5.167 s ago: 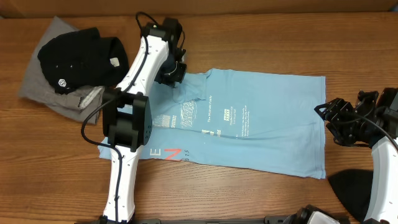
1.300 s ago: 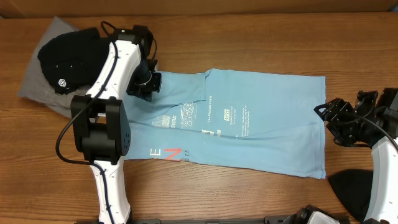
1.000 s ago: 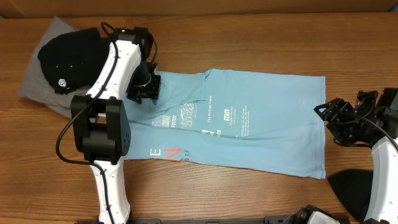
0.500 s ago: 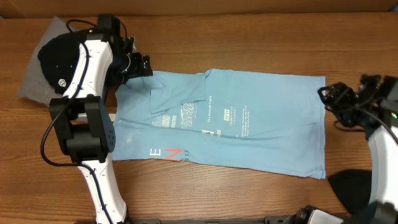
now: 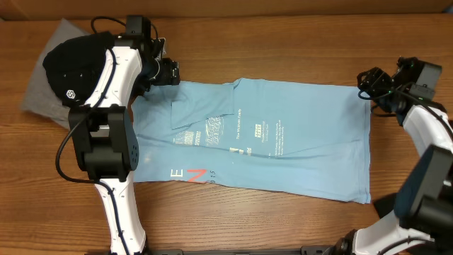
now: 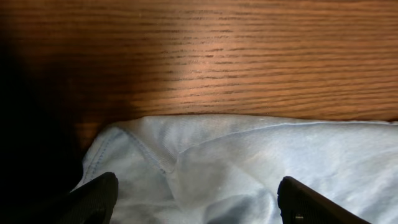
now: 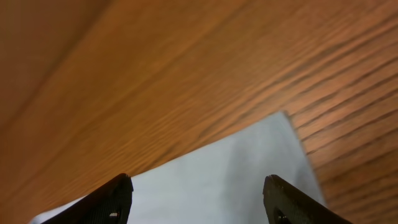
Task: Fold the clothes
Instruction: 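Move the right gripper to the shirt's upper-right corner and grasp it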
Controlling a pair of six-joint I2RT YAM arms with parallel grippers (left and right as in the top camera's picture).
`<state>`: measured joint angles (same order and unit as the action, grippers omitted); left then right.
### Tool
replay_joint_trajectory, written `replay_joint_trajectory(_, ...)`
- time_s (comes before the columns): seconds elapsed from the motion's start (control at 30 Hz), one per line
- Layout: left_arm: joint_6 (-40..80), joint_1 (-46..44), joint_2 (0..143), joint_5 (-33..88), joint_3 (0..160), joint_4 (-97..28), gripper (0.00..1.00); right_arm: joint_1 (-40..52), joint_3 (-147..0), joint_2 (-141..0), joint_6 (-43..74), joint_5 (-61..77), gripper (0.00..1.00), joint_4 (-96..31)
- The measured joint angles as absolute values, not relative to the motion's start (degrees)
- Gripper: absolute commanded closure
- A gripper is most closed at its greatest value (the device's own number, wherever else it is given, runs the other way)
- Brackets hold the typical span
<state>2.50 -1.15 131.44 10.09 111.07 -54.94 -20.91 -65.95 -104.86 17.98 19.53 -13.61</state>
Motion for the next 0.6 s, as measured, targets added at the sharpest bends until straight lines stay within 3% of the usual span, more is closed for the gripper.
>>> replay_joint_trajectory(0.27,2.5,-1.15,131.48,9.37,111.07,-57.87,0.16,-20.93,-66.0,-114.83,18.0,13.58,0.29,-7.14)
replay_joint_trajectory(0.6,2.5,-1.15,131.48,9.15,111.07,-59.37,0.17,-20.95,-66.5,-117.03,17.91,11.97,0.27,-1.32)
